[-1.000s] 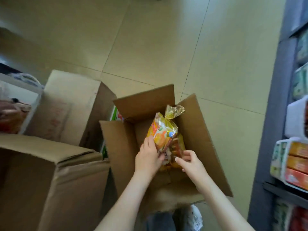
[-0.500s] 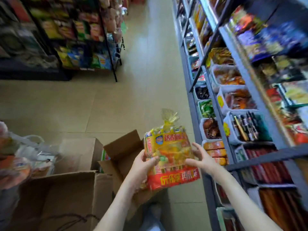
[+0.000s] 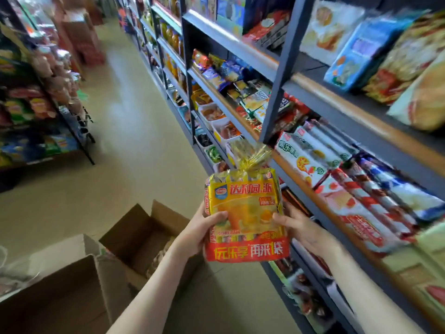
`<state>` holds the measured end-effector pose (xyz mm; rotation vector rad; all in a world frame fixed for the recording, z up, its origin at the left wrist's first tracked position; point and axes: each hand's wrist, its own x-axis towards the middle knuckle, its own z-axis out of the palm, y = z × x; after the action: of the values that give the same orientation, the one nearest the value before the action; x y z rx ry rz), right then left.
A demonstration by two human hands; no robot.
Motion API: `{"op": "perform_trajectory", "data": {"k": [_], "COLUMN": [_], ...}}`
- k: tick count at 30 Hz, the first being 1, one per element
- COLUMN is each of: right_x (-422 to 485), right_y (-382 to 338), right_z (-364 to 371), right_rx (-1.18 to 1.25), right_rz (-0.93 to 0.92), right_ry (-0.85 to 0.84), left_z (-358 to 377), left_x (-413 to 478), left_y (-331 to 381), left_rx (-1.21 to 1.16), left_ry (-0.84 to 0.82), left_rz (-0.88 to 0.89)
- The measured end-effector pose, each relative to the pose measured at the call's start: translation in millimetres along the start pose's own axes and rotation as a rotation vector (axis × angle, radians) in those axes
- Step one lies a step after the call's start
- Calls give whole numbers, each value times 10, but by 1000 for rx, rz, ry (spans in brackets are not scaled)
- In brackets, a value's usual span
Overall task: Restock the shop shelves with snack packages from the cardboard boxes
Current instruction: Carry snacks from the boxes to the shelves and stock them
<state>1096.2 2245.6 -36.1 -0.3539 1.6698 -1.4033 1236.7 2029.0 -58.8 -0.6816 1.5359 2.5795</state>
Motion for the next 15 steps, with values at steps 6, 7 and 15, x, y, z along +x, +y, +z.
{"op": "perform_trajectory", "data": {"k": [6,7,15], "right_x": [-1456,-1718,-3456], "right_y": [290,361,911], "right_z": [-563,-613,-524], "right_rx": [72,81,179], "right_rz": [-109,-118,-156], "right_ry": [403,459,792], "left_z": [811,961,2070], "left_x": [51,37,-325], "left_y": [-78,-105,-488], "left_rx": [82,103,223], "left_ry": [-325,-373,-692], "left_rz": [-50,-57,-149]}}
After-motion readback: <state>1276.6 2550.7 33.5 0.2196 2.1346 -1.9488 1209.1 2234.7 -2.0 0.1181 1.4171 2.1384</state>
